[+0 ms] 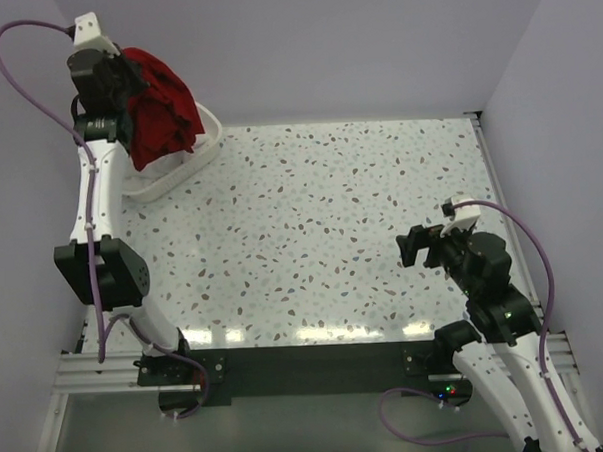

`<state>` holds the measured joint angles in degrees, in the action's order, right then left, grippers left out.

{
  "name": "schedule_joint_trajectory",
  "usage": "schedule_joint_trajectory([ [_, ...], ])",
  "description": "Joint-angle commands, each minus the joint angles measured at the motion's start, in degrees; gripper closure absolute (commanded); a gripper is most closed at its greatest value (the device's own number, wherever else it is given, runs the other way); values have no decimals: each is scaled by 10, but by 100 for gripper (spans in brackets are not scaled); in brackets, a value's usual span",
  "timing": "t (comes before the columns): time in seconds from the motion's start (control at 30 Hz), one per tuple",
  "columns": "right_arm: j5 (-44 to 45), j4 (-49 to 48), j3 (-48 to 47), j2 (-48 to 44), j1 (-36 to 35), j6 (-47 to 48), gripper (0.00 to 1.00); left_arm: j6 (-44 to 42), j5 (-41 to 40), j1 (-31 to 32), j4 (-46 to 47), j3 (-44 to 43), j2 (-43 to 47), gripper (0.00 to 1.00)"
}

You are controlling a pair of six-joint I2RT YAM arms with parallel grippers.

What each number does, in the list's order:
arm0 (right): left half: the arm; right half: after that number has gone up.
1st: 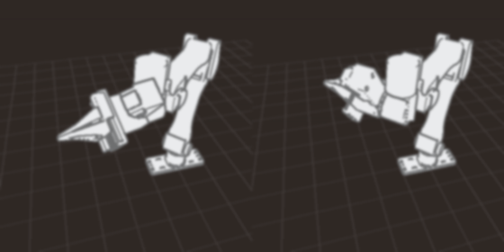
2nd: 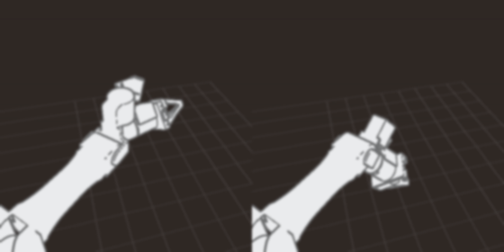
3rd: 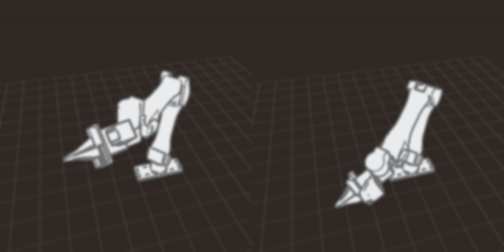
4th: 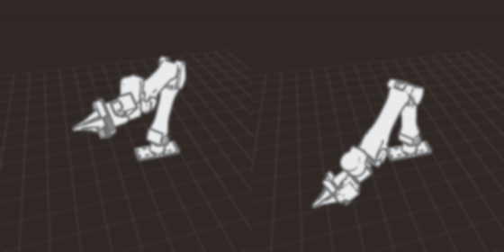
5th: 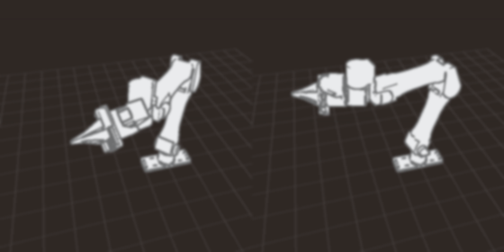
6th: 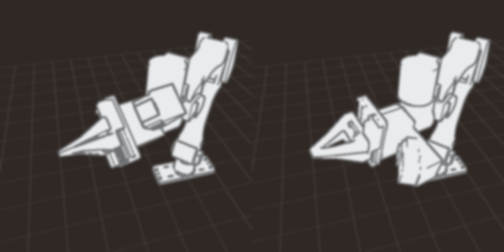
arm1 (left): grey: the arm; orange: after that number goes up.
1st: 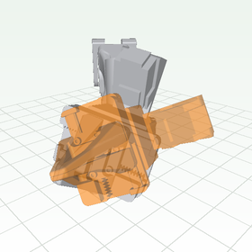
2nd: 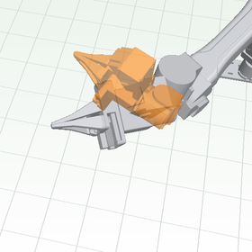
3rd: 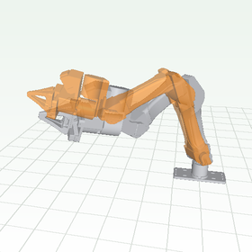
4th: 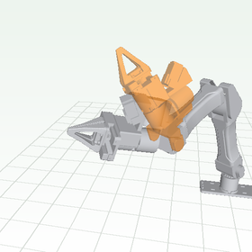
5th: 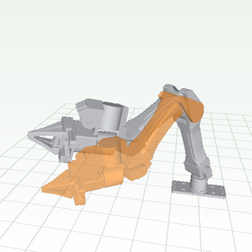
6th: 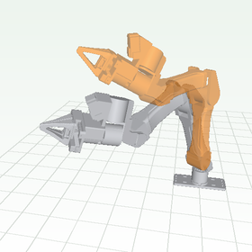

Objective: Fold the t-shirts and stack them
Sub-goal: Move the tshirt to the center of the board

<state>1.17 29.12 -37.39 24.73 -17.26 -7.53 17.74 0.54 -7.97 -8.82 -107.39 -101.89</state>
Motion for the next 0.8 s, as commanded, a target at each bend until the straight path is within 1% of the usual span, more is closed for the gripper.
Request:
schedule_joint_trajectory([
  [0.0, -11, -12, -30, -1, -1, -4, 1, -22, 37, 31, 16, -34, 65, 100],
  [0.1, -6, -12, -46, 5, -1, -6, 1, -48, 53, 100, -15, -12, 99, 99],
  [0.13, -3, -12, -58, 8, -2, -6, 1, -53, 62, 137, -30, -5, 118, 99],
  [0.17, 5, -10, -64, 10, -2, -7, 1, -56, 71, 153, -37, 15, 128, 99],
  [0.27, 10, -4, -88, 24, -2, -6, 1, -60, 94, 217, -49, 53, 178, 94],
  [0.33, 9, 0, -104, 38, -1, -6, 1, -80, 97, 257, -59, 94, 208, 79],
  [0.37, 9, 1, -109, 44, -2, -5, 1, -87, 97, 267, -64, 121, 216, 70],
  [0.4, 3, 4, -117, 58, -2, -6, 1, -95, 97, 277, -74, 134, 232, 53],
  [0.43, -1, 5, -122, 66, -1, -7, 1, -95, 93, 278, -78, 150, 241, 46],
  [0.47, -9, 7, -125, 74, -1, -6, 1, -95, 87, 279, -80, 192, 251, 40],
  [0.5, -10, 8, -130, 86, -1, -10, 1, -96, 66, 278, -80, 216, 260, 29],
  [0.53, -26, 9, -136, 104, -1, -13, 1, -98, 58, 278, -78, 240, 280, 25],
  [0.57, -29, 9, -139, 116, -2, -19, 1, -98, 54, 278, -79, 287, 289, 22],
  [0.6, -34, 10, -140, 126, -2, -25, 1, -101, 54, 278, -81, 308, 297, 17],
  [0.63, -45, 10, -143, 137, -1, -36, 1, -98, 56, 278, -88, 329, 309, 16],
  [0.67, -49, 9, -142, 160, -2, -42, 1, -88, 60, 279, -89, 374, 316, 15],
  [0.73, -53, 4, -138, 183, -1, -62, 1, -74, 82, 278, -88, 420, 331, 14],
  [0.77, -58, -2, -133, 200, -2, -64, 1, -66, 89, 279, -87, 466, 336, 14],
])
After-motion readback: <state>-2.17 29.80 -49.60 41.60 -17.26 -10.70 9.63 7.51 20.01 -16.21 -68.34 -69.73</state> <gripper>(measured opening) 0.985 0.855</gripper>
